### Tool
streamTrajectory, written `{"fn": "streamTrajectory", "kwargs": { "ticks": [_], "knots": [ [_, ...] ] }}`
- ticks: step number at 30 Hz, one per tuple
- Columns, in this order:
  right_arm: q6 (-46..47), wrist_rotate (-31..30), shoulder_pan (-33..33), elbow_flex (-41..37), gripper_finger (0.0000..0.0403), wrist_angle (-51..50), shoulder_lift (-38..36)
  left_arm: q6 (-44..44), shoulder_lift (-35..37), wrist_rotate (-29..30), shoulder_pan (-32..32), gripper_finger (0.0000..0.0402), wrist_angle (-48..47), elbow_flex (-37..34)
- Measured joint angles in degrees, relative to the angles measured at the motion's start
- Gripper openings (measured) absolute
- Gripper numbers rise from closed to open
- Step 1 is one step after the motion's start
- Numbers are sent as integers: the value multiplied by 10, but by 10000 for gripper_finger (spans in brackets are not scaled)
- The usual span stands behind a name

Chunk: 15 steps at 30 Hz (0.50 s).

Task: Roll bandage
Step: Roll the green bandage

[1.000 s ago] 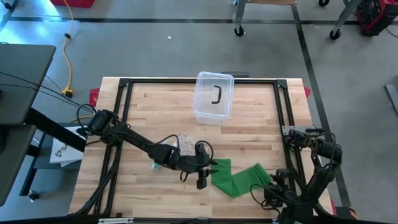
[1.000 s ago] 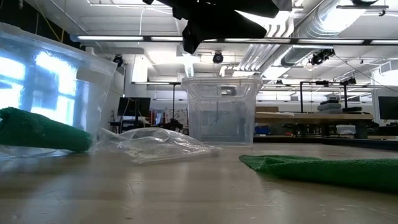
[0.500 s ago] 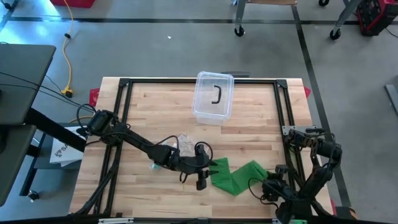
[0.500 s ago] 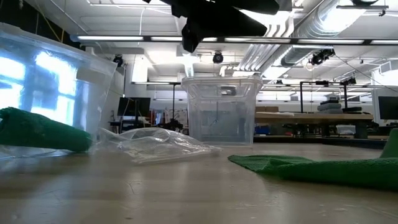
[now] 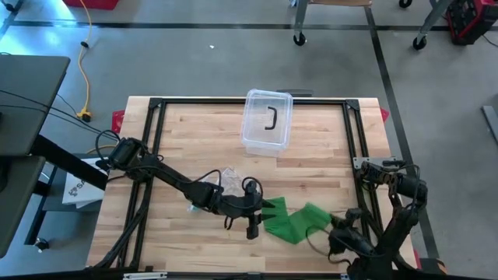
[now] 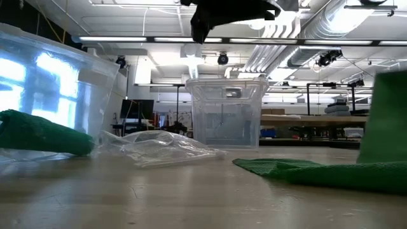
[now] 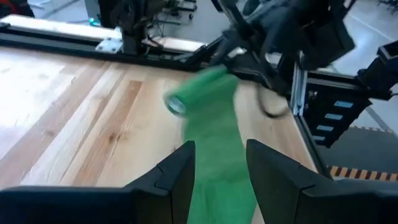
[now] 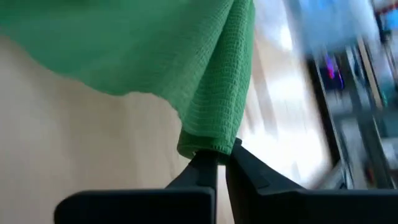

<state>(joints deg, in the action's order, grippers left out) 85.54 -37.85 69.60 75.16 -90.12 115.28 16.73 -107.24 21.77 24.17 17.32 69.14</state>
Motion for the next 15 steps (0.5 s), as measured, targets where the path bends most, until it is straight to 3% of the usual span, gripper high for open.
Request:
{"fn": "streamTrajectory", "kwargs": {
  "ticks": [3,8,12,15],
  "knots": [
    [-88,-65,-8,36,3,6,0,-13,0,1,0,138,8,0],
    [-200,-113,-39,95,2,2,0,-29,0,8,1,138,29,0],
    [-290,-166,-59,132,1,1,0,-44,14,19,9,138,-31,0],
    [-340,-197,-68,152,1,1,0,-34,36,63,23,138,-122,0]
  ]
}}
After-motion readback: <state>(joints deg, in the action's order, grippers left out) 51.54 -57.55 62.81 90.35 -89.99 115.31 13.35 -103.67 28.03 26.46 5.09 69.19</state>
